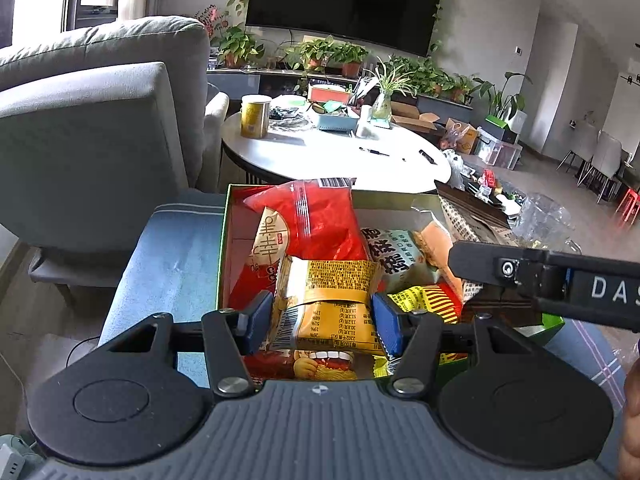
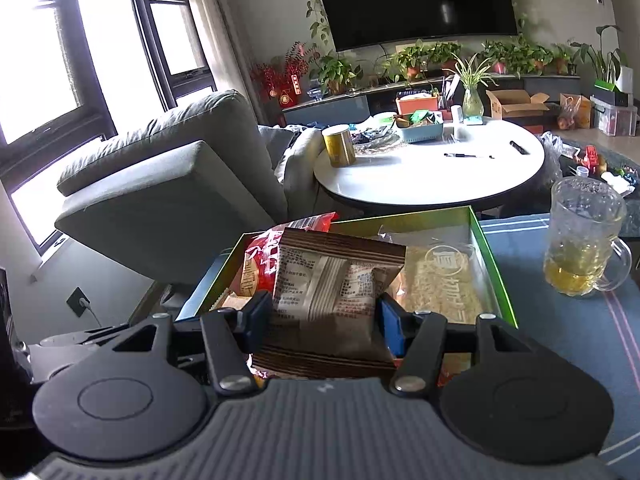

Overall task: Organize snacks
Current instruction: 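Lower both held packets into the green box and open both grippers, then withdraw both grippers from the box toward the packets on the cloth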

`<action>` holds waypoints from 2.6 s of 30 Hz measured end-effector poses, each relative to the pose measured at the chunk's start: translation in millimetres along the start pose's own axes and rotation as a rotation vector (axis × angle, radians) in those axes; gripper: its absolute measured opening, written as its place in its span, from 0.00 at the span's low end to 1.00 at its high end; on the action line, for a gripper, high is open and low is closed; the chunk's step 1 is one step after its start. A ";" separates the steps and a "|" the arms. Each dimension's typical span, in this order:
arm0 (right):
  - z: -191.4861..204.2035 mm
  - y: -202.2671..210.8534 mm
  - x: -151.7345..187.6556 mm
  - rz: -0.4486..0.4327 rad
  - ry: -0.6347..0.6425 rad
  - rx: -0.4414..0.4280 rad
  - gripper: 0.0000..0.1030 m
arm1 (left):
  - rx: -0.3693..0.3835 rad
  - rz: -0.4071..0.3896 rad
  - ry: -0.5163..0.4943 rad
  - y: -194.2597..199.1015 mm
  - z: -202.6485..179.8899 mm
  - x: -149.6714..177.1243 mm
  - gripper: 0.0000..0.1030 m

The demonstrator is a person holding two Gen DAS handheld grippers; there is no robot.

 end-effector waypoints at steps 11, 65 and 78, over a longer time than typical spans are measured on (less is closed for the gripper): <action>-0.3 -14.6 1.1 0.025 -0.008 0.013 0.54 | -0.017 -0.019 -0.018 5.9 1.3 -0.6 0.57; -33.9 74.1 84.3 0.142 -0.100 -0.020 0.60 | 0.063 0.024 -0.068 93.7 -37.4 68.2 0.62; -40.7 102.6 98.8 0.149 -0.115 -0.032 0.60 | 0.048 0.041 -0.069 124.9 -38.5 91.0 0.62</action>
Point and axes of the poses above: each gripper's, at about its wrist camera, not at the fingertips, and y roughly against the way its jaws point, z to its left, x to its underside, the point moved 9 cm from there along -y, roughly the way its jaws point, and after that the axes turned 10 degrees about -y, right-handed, at the moved point
